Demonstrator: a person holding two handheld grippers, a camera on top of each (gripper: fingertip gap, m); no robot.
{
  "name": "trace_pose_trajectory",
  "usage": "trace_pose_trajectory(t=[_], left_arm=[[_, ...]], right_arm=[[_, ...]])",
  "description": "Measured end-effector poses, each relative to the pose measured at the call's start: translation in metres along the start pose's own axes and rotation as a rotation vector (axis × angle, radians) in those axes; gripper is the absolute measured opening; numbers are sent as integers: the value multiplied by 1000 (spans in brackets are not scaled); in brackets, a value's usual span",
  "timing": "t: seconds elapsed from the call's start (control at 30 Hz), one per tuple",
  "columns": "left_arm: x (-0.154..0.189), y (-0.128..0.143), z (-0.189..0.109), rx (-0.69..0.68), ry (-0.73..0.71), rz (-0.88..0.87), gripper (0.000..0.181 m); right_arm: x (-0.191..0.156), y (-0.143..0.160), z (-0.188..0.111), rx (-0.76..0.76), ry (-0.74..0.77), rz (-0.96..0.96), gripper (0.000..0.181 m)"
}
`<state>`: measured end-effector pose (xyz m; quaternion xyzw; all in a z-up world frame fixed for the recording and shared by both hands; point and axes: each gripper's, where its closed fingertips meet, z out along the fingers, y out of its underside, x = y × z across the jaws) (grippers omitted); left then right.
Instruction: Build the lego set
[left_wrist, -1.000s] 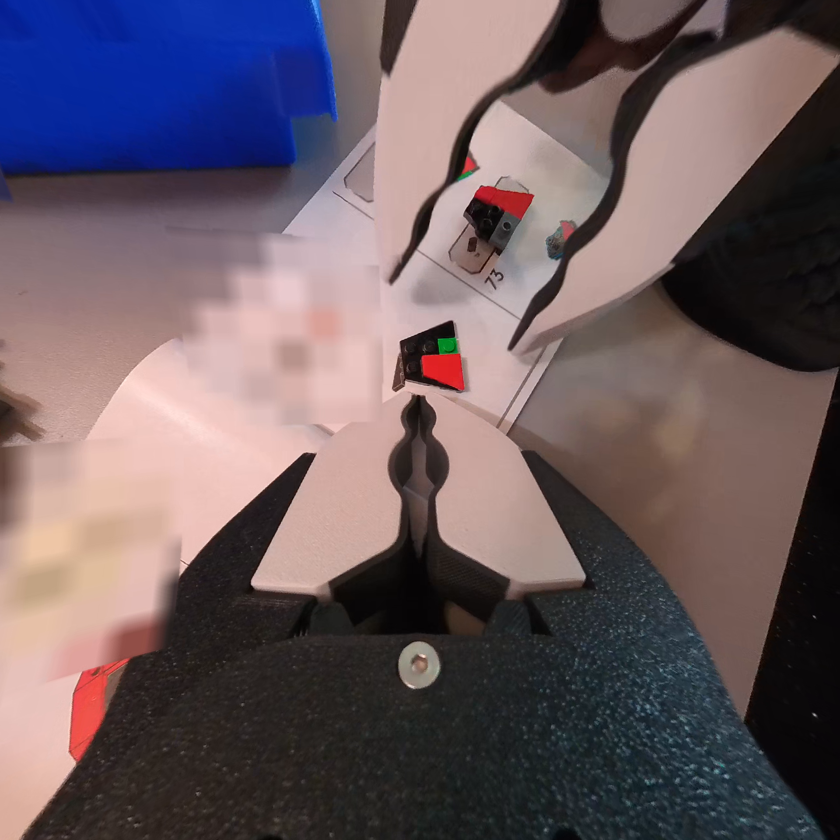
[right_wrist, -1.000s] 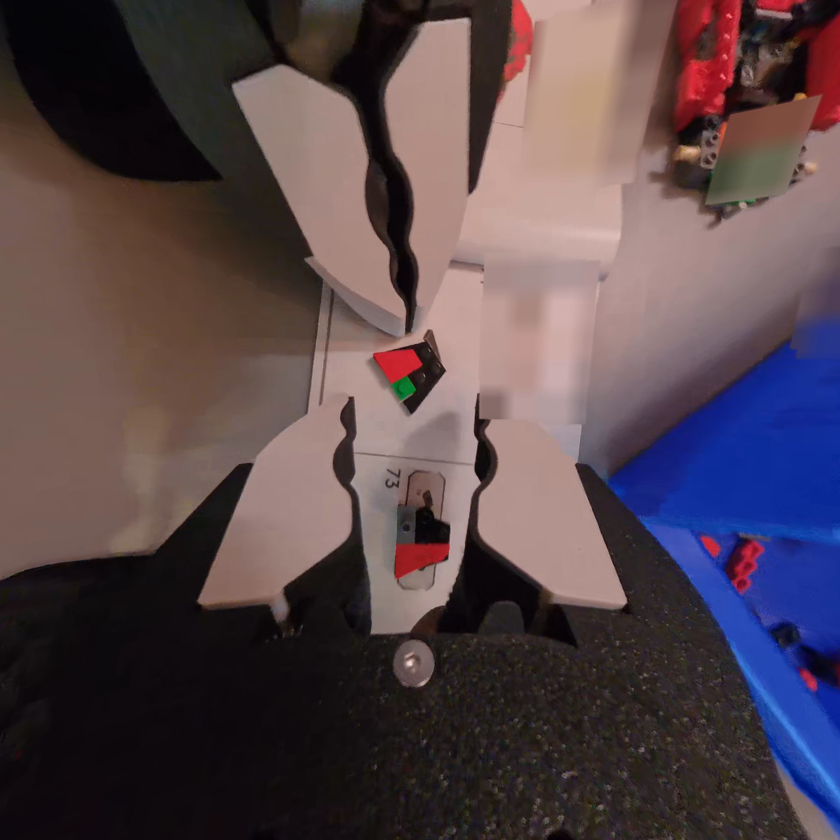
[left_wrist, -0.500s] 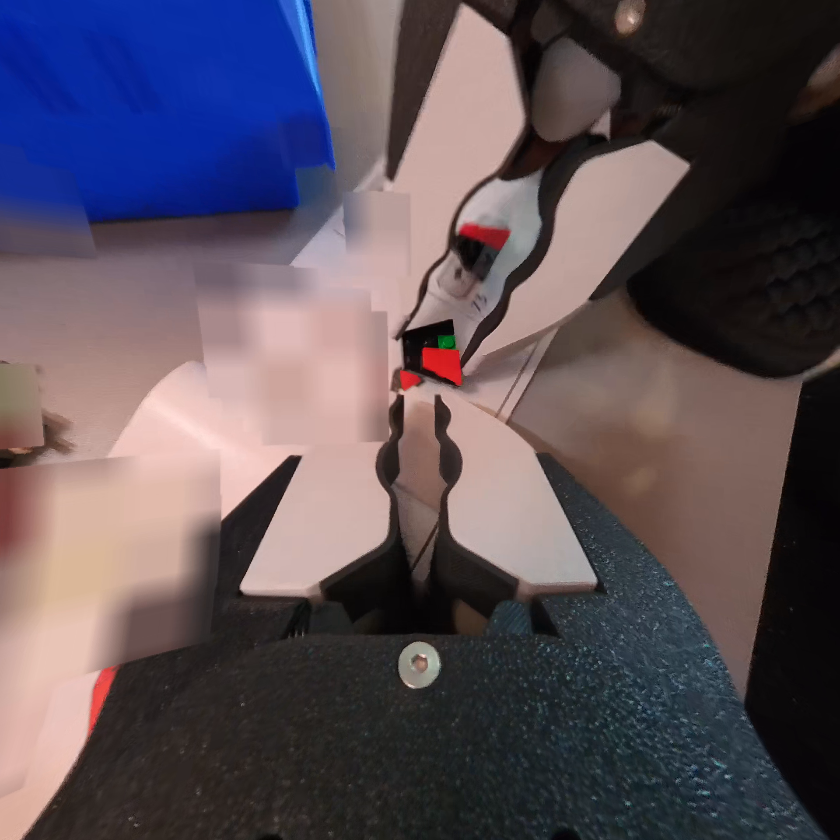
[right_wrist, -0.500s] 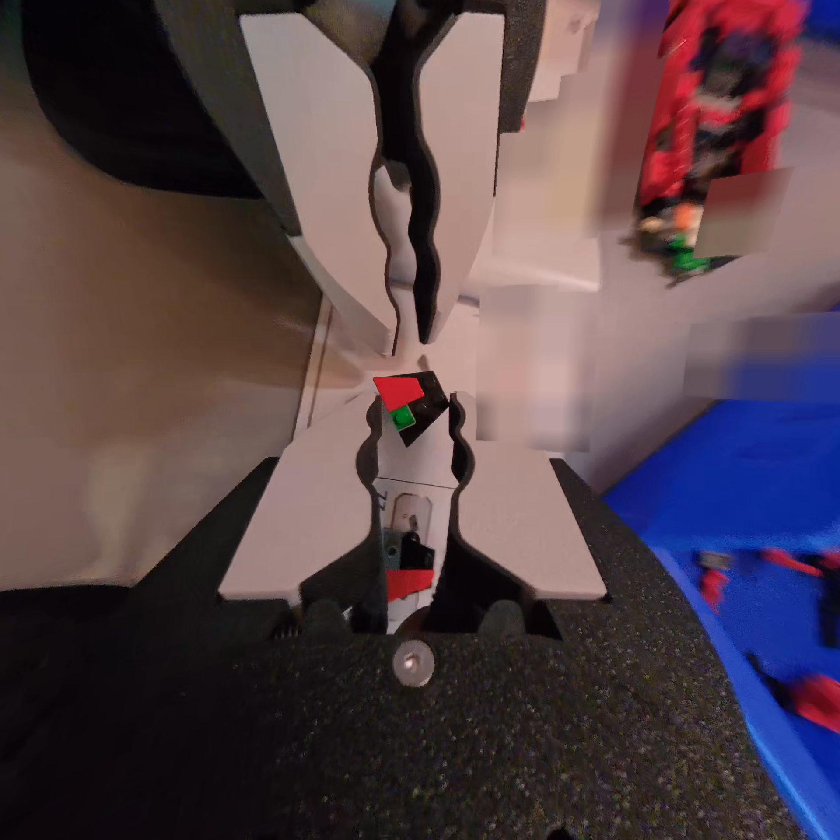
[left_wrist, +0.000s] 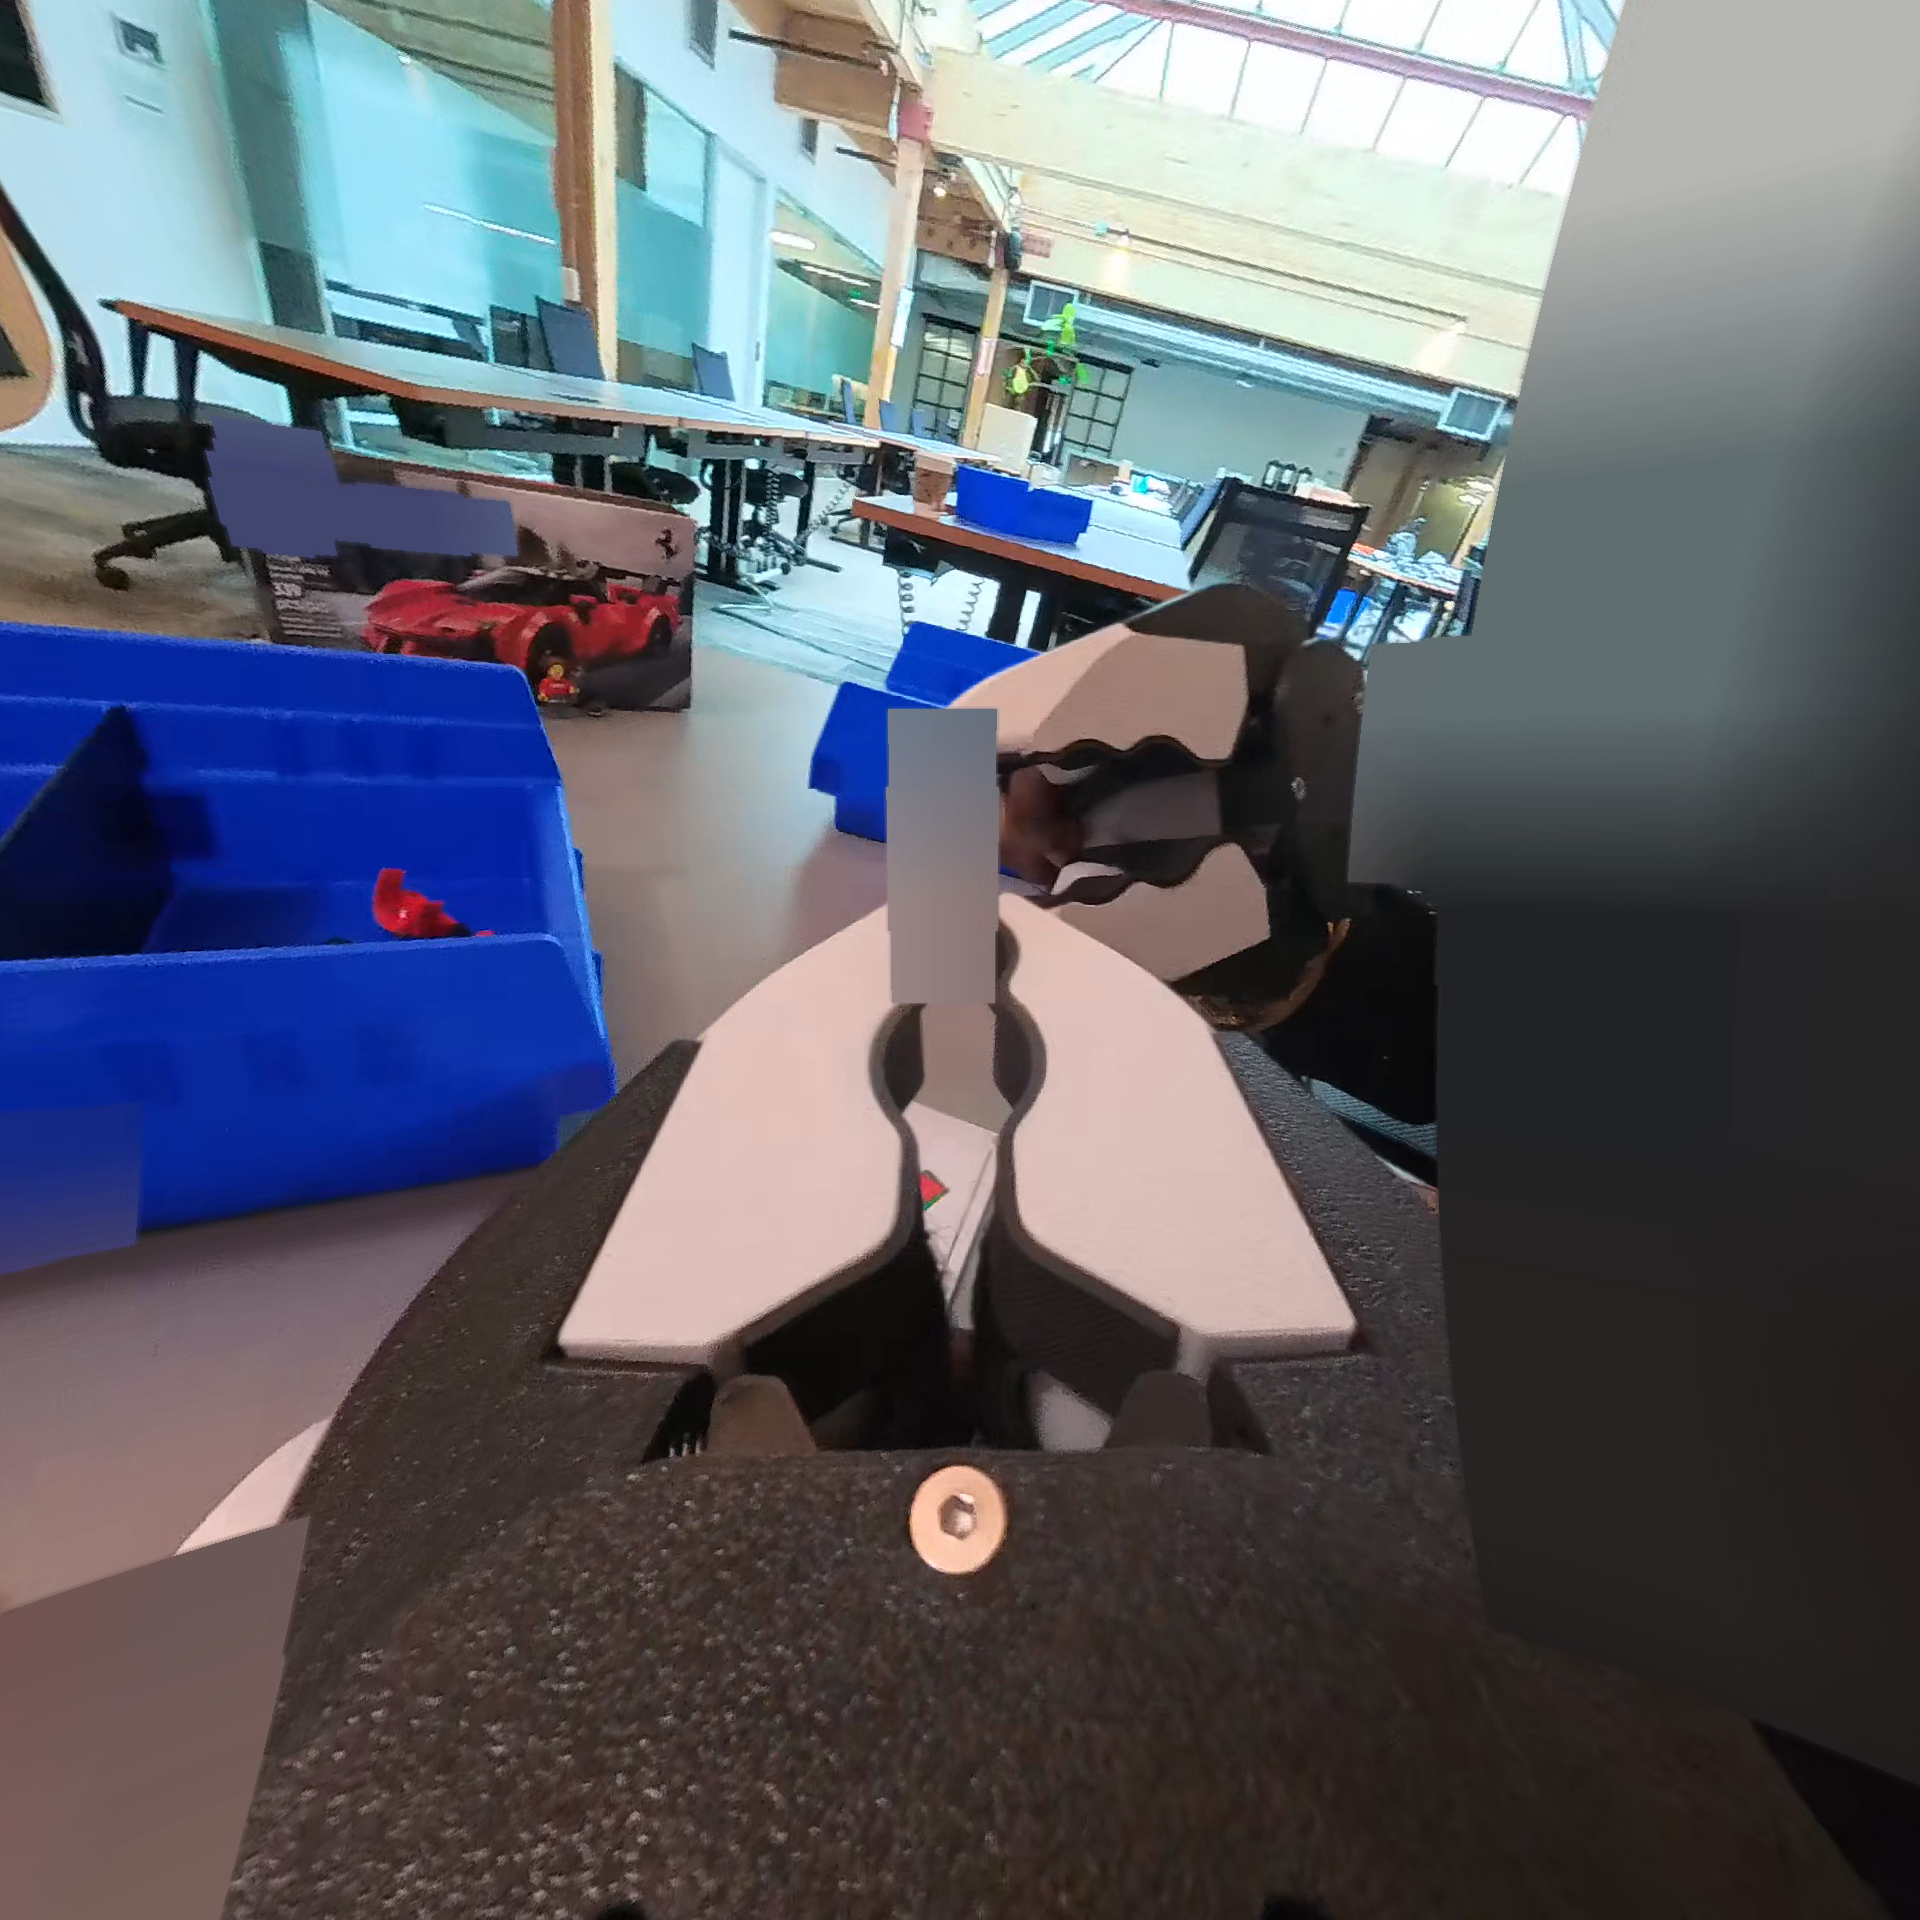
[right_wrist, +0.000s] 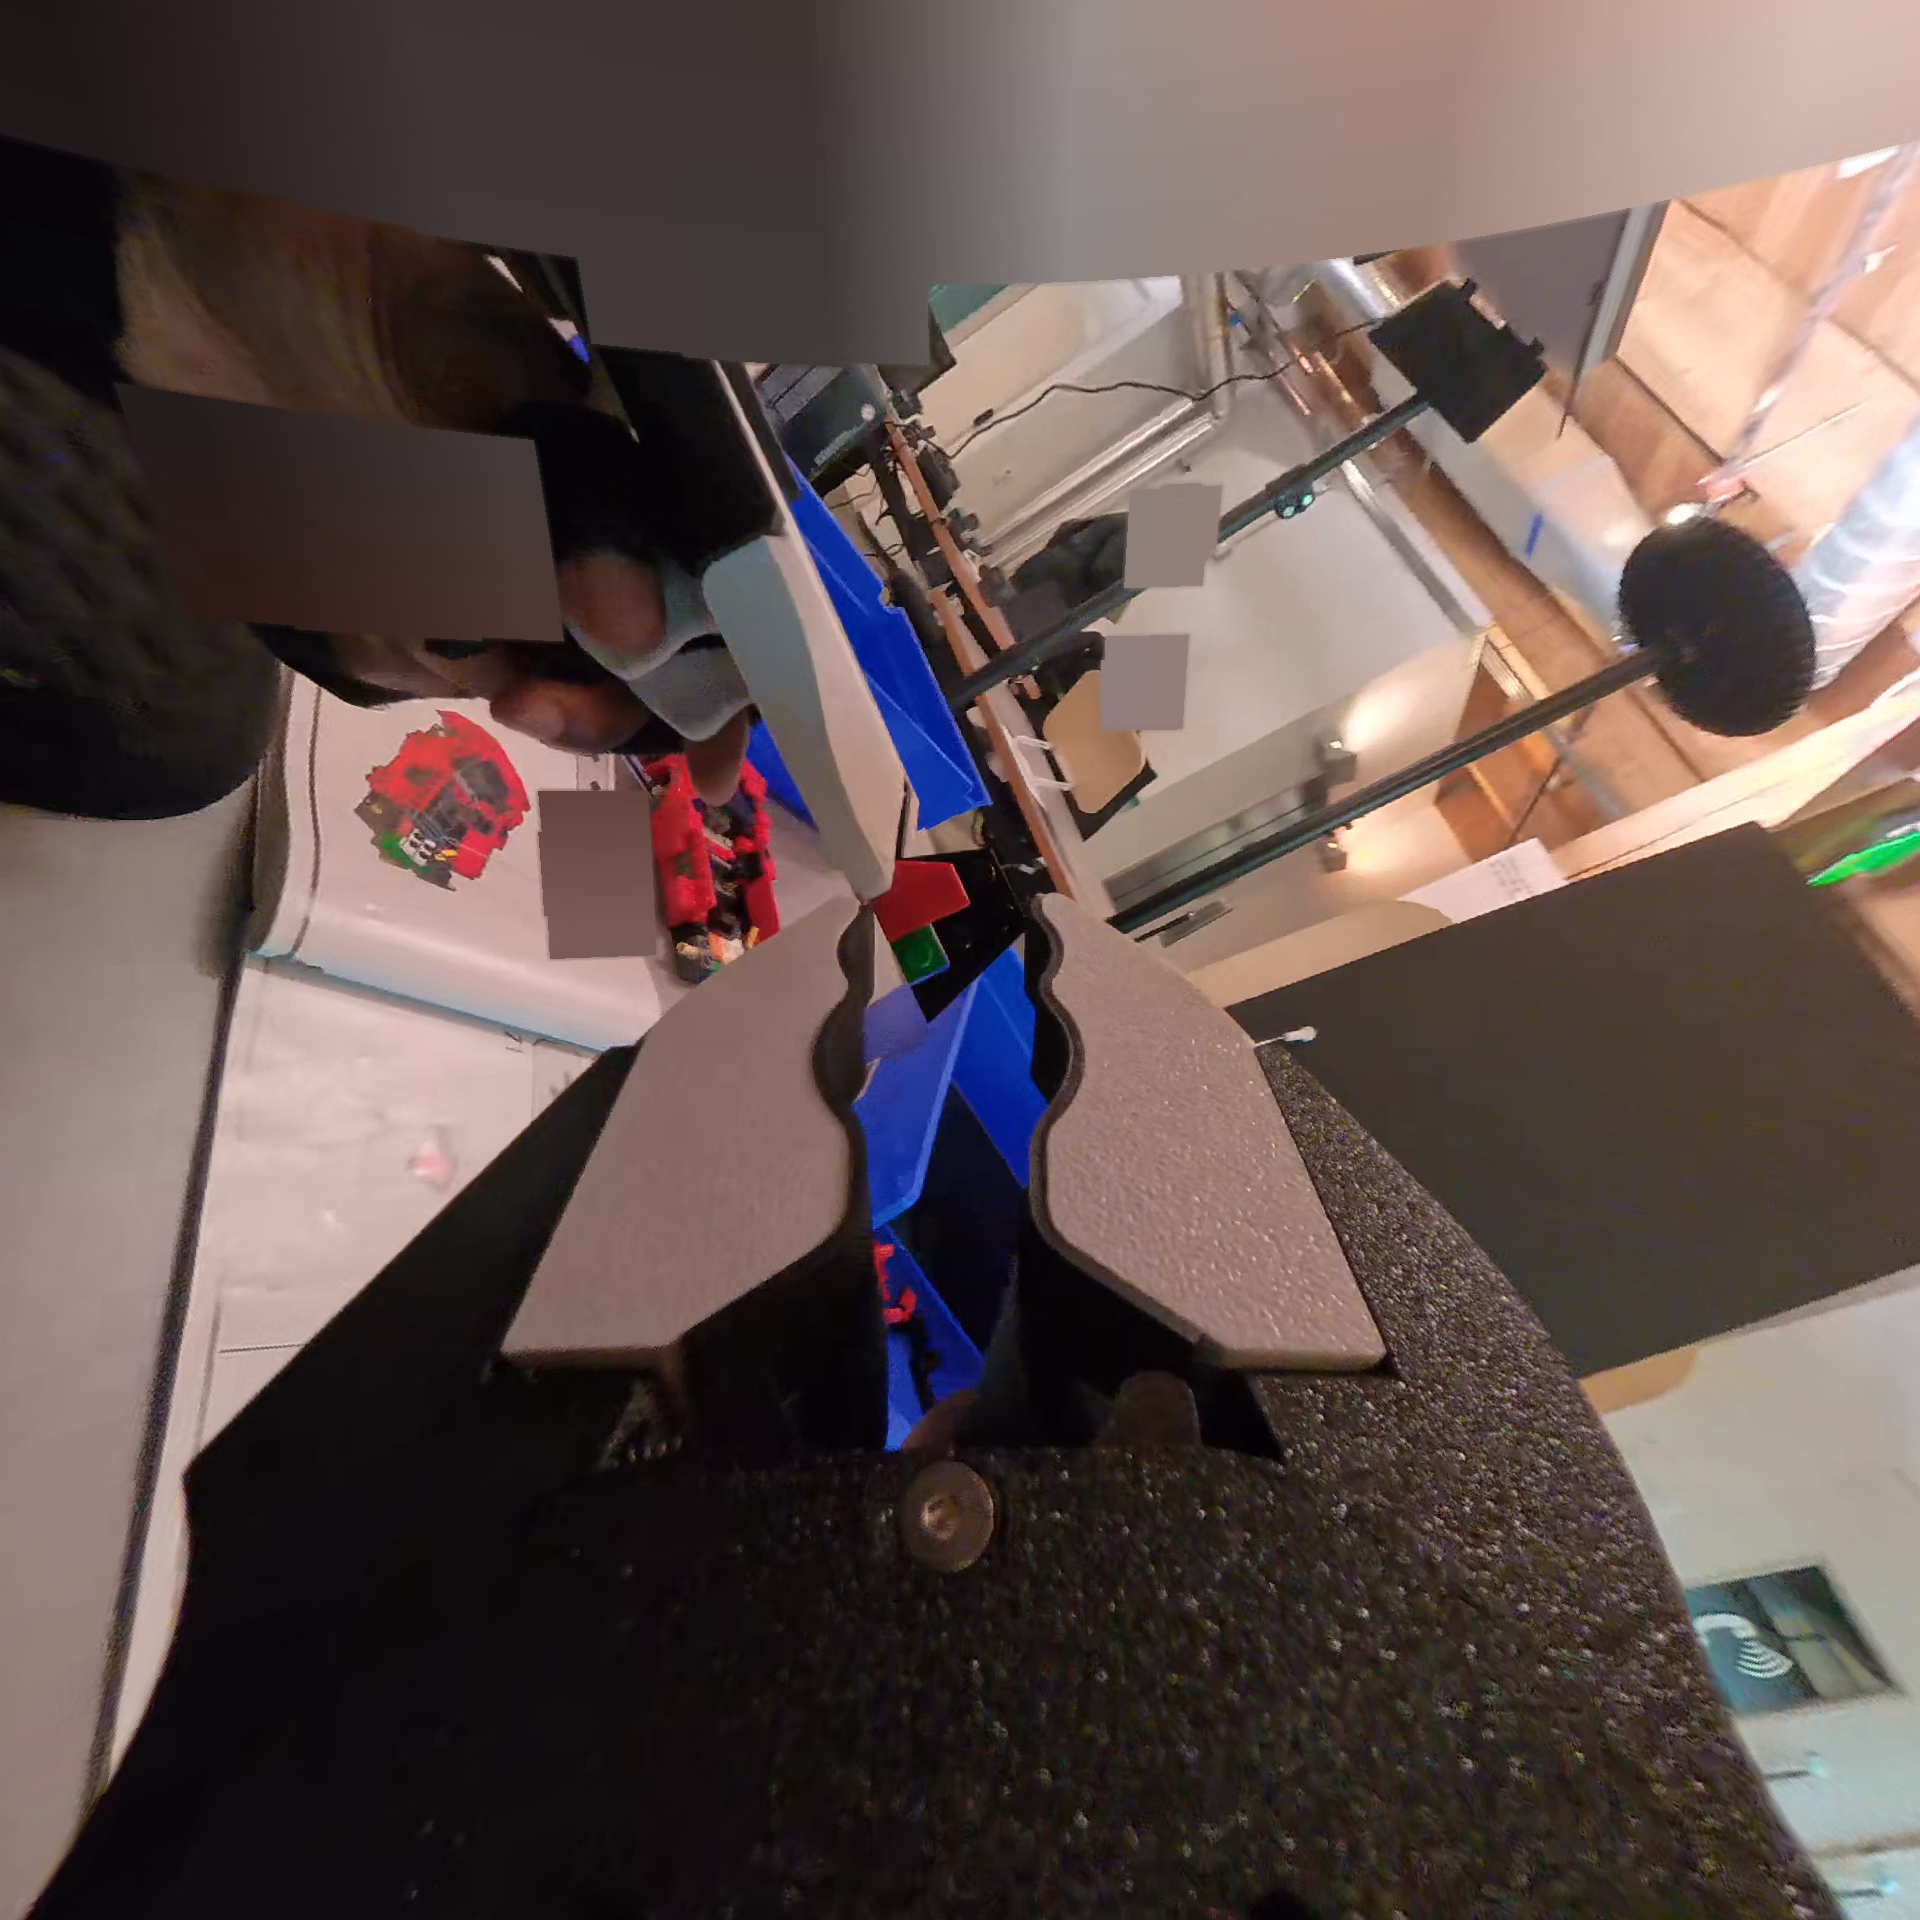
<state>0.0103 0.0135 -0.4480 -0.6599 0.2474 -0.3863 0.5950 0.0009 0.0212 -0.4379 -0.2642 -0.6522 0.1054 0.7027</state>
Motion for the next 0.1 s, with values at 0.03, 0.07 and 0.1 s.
trace_pose_trajectory(t=[0.03, 0.07, 0.1], left_arm=[[1, -1, 0, 6, 5, 12, 7], [3, -1, 0, 14, 16, 16, 6], [4, -1, -1, 22, 25, 13, 6]], right_arm=[[1, -2, -1, 2, 8, -13, 28], [1, -3, -3, 7, 11, -26, 28], [0, -5, -4, 15, 5, -33, 28]])
